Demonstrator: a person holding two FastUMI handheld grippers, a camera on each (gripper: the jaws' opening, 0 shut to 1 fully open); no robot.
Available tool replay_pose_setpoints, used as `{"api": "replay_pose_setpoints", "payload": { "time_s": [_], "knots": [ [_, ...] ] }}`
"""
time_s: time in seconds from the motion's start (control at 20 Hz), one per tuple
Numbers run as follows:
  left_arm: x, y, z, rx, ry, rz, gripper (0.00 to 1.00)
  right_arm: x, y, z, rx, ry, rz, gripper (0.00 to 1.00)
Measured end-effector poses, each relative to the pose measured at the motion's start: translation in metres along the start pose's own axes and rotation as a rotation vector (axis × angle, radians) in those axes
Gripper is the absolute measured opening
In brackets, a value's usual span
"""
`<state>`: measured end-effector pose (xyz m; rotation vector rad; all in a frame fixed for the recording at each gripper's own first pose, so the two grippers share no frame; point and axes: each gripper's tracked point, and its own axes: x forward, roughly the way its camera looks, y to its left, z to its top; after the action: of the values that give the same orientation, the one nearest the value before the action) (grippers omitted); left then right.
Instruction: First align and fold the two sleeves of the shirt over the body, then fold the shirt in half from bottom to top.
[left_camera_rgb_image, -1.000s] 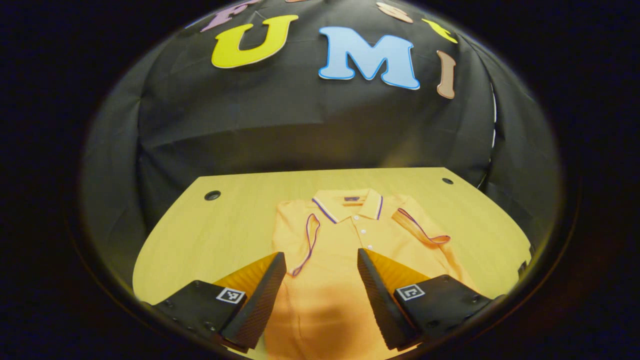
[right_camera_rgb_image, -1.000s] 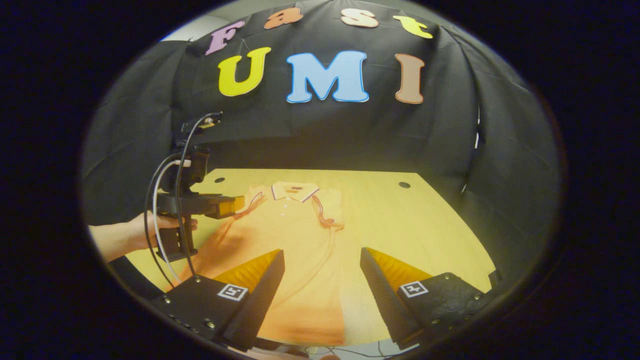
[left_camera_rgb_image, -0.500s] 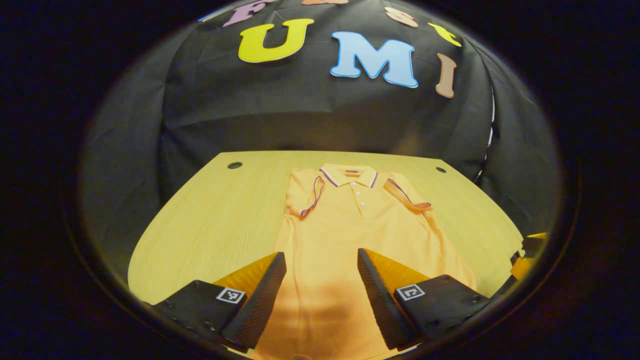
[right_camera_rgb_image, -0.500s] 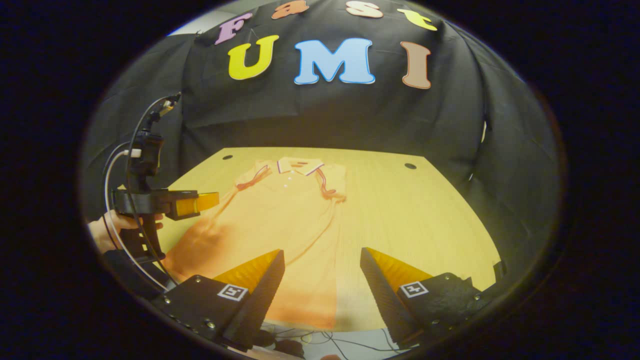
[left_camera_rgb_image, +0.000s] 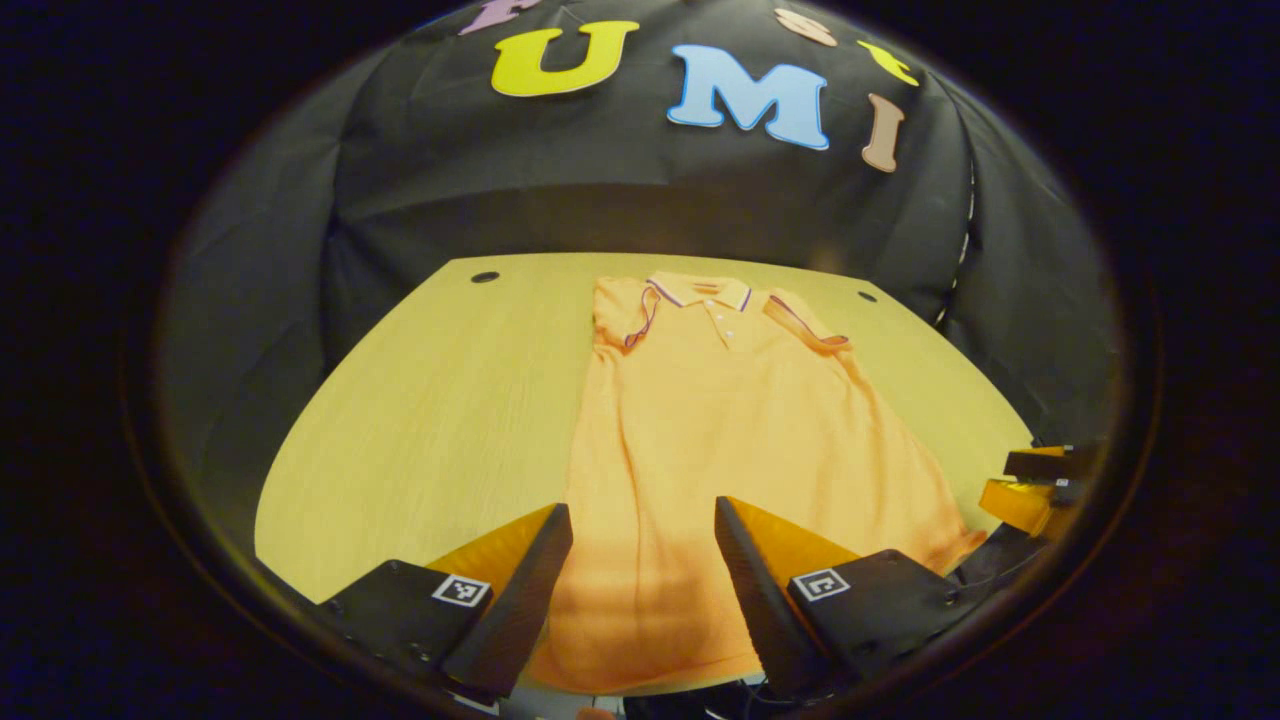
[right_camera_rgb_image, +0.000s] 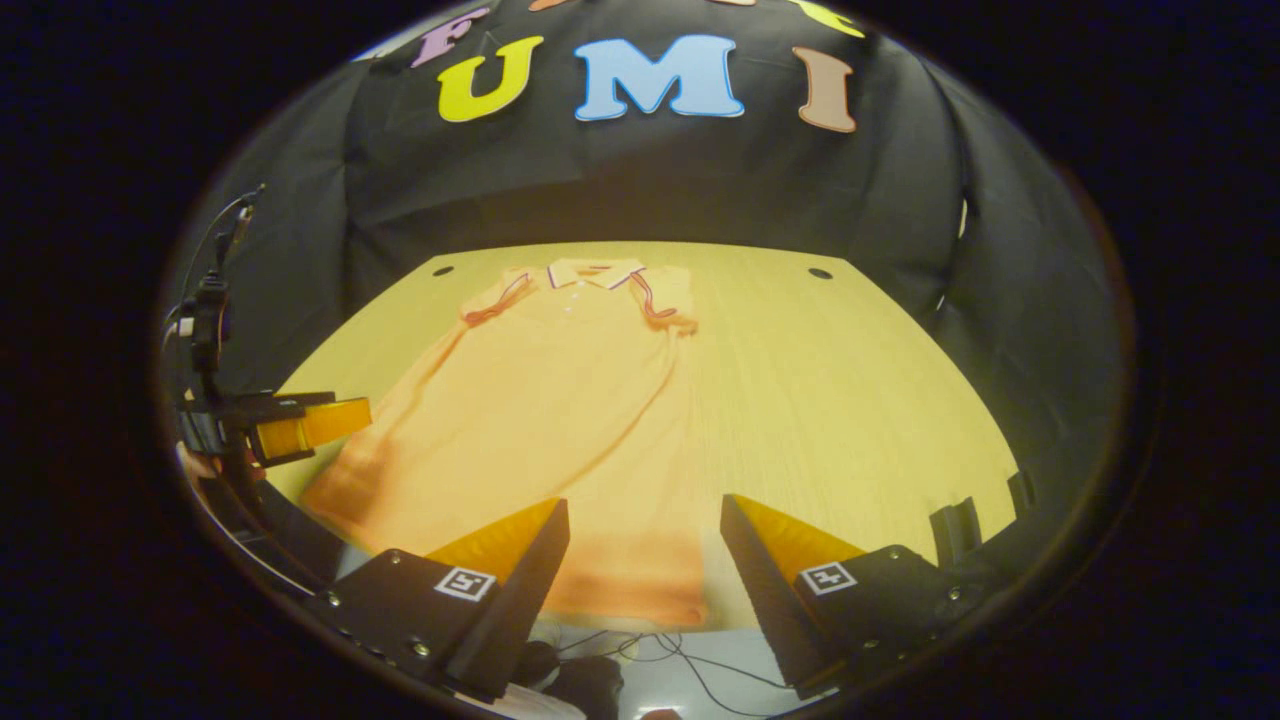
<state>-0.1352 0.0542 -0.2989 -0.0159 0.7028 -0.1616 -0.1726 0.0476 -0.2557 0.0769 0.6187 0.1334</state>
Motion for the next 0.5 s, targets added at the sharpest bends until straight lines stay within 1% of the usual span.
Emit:
{"api": "replay_pose_setpoints", "payload": {
  "time_s": [0.3, 0.5],
  "knots": [
    [-0.027, 0.001, -0.051, 0.056, 0.058, -0.046, 0.95, 0.004, -0.007, -0.033, 0.036, 0.087, -0.021, 0.95],
    [-0.04, 0.008, -0.079, 0.079, 0.094, -0.034, 0.94, 0.006, -0.006, -0.053, 0.048, 0.144, -0.018, 0.95]
  ]
}}
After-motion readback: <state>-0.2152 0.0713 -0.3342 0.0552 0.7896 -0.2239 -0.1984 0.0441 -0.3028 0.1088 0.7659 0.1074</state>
